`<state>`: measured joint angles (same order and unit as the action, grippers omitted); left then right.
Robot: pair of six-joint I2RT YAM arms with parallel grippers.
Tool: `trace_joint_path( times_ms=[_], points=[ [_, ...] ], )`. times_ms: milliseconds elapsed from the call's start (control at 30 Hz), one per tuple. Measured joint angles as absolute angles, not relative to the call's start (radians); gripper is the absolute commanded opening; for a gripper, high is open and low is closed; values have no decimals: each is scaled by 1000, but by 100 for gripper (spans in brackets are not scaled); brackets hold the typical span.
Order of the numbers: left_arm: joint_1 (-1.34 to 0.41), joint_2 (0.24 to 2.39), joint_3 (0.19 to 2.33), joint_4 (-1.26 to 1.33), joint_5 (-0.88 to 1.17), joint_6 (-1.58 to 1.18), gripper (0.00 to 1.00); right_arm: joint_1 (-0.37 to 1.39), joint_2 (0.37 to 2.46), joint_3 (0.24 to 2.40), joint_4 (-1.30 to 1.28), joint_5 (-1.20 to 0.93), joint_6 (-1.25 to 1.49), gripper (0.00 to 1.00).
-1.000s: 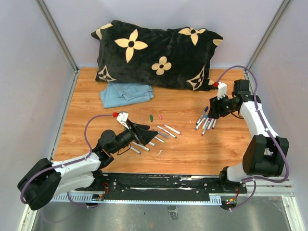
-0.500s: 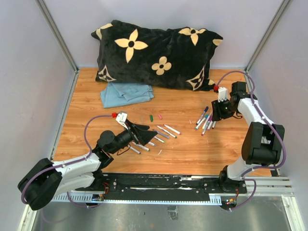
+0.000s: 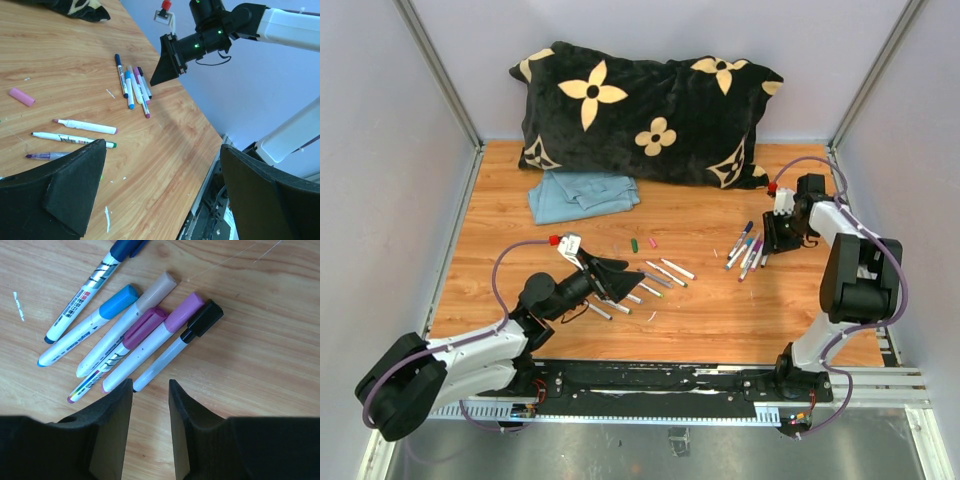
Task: Open the pen caps
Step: Pick up the pen from the center of the board.
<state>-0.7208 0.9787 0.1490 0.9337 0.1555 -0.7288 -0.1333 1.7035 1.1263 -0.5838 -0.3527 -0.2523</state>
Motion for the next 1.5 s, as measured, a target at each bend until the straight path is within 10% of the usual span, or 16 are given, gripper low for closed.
trace_joint_path(
  times_ms=[1500],
  points=[
    [-708,907,110,933,160,-722,99,-215,1802,1147,-574,-260,-252,5]
  ],
)
